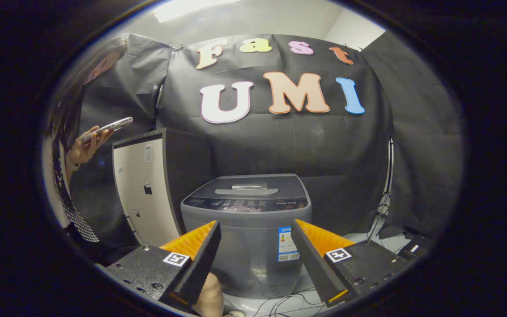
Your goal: Put the clothes into the washing machine and then close the washing machine lid.
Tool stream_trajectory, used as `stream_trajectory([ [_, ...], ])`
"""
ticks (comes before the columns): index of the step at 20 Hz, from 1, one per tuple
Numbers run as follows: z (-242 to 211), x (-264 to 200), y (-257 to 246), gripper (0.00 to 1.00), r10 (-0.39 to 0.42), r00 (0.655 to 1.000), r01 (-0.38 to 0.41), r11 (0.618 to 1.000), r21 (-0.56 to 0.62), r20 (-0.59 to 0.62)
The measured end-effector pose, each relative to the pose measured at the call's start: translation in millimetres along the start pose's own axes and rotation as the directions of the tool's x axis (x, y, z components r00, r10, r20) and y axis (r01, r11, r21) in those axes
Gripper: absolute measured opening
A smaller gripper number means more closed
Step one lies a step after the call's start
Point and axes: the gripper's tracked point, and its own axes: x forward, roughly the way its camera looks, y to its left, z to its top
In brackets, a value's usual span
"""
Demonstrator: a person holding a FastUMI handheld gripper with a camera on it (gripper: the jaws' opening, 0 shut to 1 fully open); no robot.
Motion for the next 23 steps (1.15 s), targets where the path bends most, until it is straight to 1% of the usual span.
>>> stream_trajectory([
  [5,0.1,0.1,-6.8,0.97,-0.035,0.999,0.035,0.999,0.011,0.005],
  [23,0.3,0.0,-7.3,0.97,-0.036,0.999,0.036,0.999,0.018,0.005],
])
